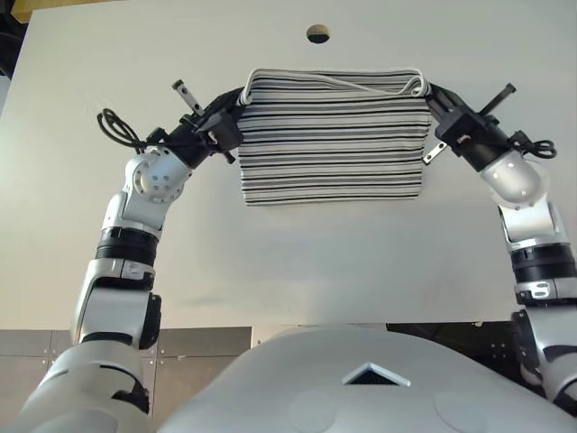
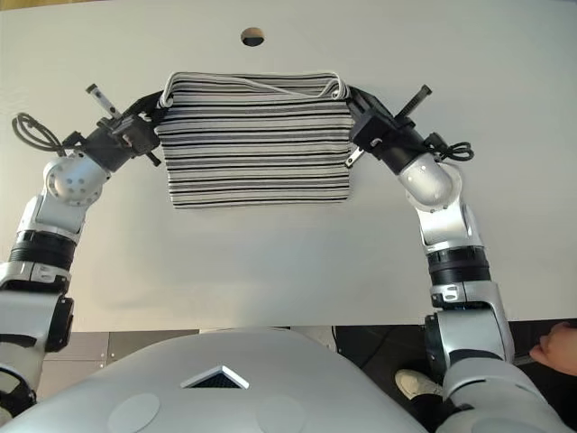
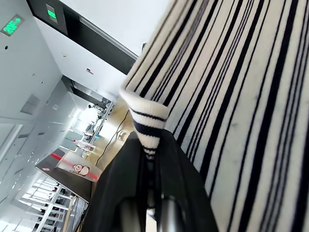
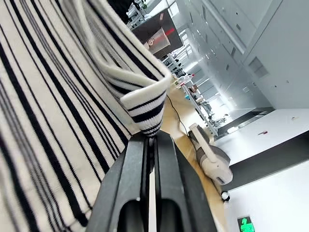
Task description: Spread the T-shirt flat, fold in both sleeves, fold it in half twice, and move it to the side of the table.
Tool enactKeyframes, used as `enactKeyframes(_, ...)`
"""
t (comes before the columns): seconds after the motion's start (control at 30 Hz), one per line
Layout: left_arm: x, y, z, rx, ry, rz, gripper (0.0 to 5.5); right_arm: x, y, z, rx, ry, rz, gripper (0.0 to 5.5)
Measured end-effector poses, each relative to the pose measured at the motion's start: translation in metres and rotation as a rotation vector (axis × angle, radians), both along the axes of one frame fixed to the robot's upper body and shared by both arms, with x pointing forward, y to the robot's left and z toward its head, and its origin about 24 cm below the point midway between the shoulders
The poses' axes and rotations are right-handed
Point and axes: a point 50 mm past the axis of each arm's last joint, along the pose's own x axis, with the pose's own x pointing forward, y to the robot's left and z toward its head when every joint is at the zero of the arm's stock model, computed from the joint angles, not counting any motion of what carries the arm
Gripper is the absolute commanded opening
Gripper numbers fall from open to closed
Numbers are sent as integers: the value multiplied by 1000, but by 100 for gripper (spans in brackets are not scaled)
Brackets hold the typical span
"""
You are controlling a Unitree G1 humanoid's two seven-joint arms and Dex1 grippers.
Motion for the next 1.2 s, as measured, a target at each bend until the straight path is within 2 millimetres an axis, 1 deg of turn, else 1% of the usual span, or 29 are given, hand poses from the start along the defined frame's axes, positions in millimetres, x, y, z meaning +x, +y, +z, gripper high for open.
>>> enactKeyframes(0.07,8,-3,-2,24,4,-2,12,6,5,-7,-4,9,-8,10)
enactKeyframes(0.13,7,-4,-11,49,30,-7,12,11,10,-10,-16,10,-3,10)
enactKeyframes(0.17,6,-5,-17,63,48,-11,10,12,12,-11,-18,8,-1,33)
enactKeyframes(0.2,4,-5,-22,75,63,-14,10,13,14,-13,-15,9,-5,43)
enactKeyframes(0.23,3,-6,-27,83,77,-19,32,15,16,-14,-17,9,-8,54)
enactKeyframes(0.3,0,-7,-36,99,117,-22,65,19,18,-16,-27,16,-12,94)
enactKeyframes(0.33,0,-6,-40,102,133,-6,74,22,19,-17,-38,17,-21,106)
enactKeyframes(0.37,2,-5,-41,97,136,20,98,26,20,-16,-43,11,-32,132)
enactKeyframes(0.5,15,-3,-41,77,127,127,153,42,28,-10,-56,-4,-51,195)
enactKeyframes(0.53,19,-4,-39,68,115,157,163,45,29,-11,-64,0,-58,209)
enactKeyframes(0.6,32,-3,-32,61,67,246,205,52,32,-14,-81,10,-81,254)
enactKeyframes(0.63,36,-2,-28,58,43,276,208,53,33,-15,-82,8,-91,258)
enactKeyframes(0.67,39,1,-25,60,21,310,232,54,33,-15,-86,1,-95,286)
enactKeyframes(0.7,42,8,-21,58,-14,378,242,54,34,-12,-86,-24,-88,298)
enactKeyframes(0.77,43,16,-21,84,-51,448,274,49,37,-2,-94,-97,-21,302)
enactKeyframes(0.8,42,23,-22,104,-67,490,297,38,38,2,-111,-127,51,302)
enactKeyframes(0.83,41,28,-23,120,-82,527,308,25,37,0,-146,-124,121,302)
enactKeyframes(0.87,40,33,-23,122,-95,552,308,10,34,-4,-186,-113,182,302)
enactKeyframes(0.93,30,43,-31,102,-112,616,308,-31,11,-16,-357,-17,313,302)
enactKeyframes(0.97,21,48,-38,75,-110,650,308,-45,-4,-23,-458,53,345,302)
enactKeyframes(1.0,18,48,-40,44,-123,664,308,-48,-15,-26,-526,89,345,302)
enactKeyframes(1.03,18,45,-37,19,-145,662,308,-47,-20,-25,-574,97,346,302)
enactKeyframes(1.07,21,42,-30,-27,-191,664,308,-44,-23,-25,-618,100,347,302)
enactKeyframes(1.13,24,31,-18,-88,-255,627,308,-35,-22,-26,-700,92,368,302)
enactKeyframes(1.2,23,23,-16,-125,-273,605,308,-31,-19,-24,-747,73,393,302)
